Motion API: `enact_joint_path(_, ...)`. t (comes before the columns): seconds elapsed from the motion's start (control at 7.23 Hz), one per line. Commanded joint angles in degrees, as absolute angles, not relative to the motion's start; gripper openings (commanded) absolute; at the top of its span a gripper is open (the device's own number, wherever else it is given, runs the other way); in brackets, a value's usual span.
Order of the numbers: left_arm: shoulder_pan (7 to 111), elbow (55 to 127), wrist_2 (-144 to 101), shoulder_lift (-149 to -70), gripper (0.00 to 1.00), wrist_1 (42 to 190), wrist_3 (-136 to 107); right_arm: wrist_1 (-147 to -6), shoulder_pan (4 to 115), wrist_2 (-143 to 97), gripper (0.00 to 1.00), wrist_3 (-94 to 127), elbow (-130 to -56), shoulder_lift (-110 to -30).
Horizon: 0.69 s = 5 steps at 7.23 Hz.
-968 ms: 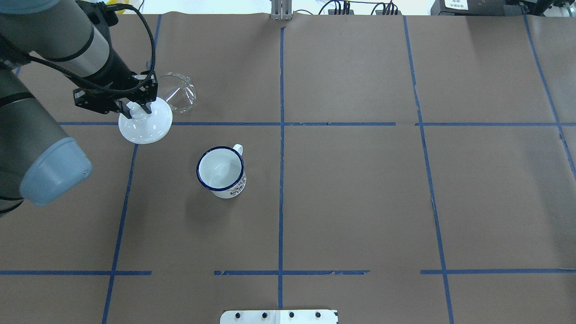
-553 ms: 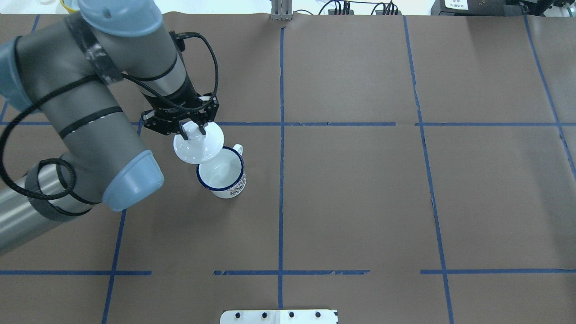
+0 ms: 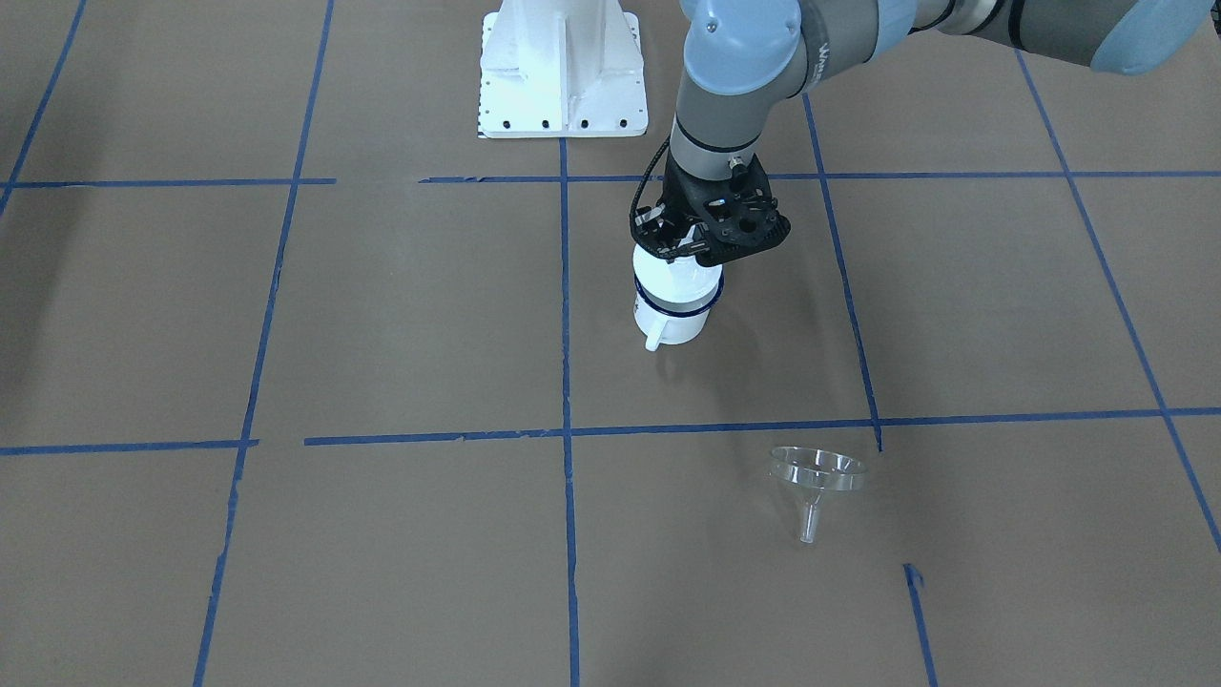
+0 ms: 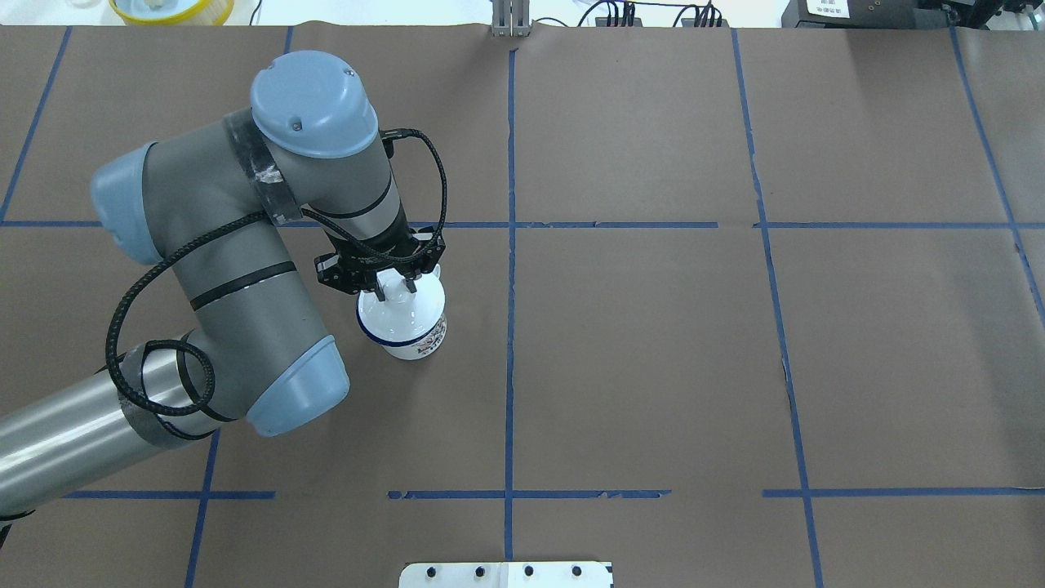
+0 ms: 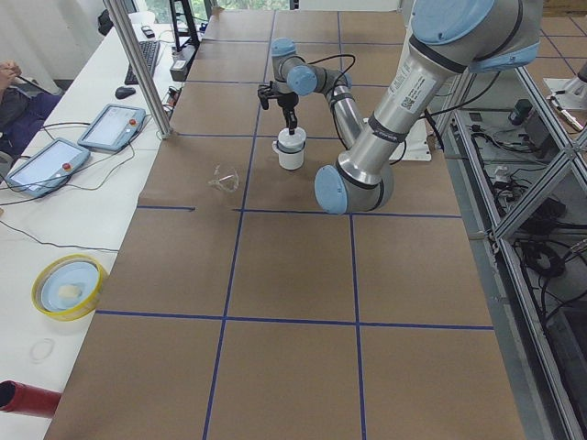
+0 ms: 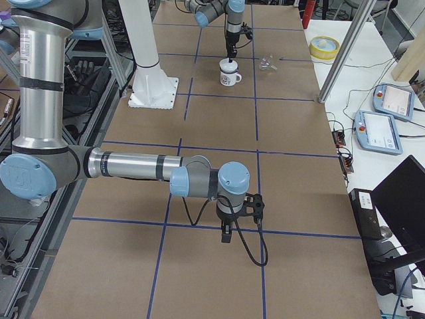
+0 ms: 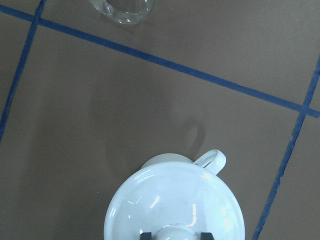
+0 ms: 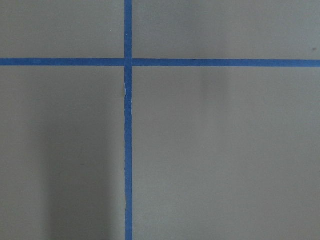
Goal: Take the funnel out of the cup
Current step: 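Lower the white lid onto the mug's opening with the left gripper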
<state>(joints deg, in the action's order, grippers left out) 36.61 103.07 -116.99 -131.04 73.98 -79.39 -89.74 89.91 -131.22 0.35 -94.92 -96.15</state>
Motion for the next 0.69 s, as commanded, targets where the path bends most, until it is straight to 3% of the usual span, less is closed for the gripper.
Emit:
enact_joint_path(0.0, 36.39, 103.09, -116.72, -130.61, 0.0, 74.09, -79.37, -89.74, 89.91, -131.22, 1.0, 0.35, -94.92, -96.15)
enact_joint_path(0.55, 36.39, 103.01, -116.72, -130.43, 0.0, 74.18, -79.01, -89.74, 89.91, -131.22, 1.0, 0.35, -94.92, -96.15)
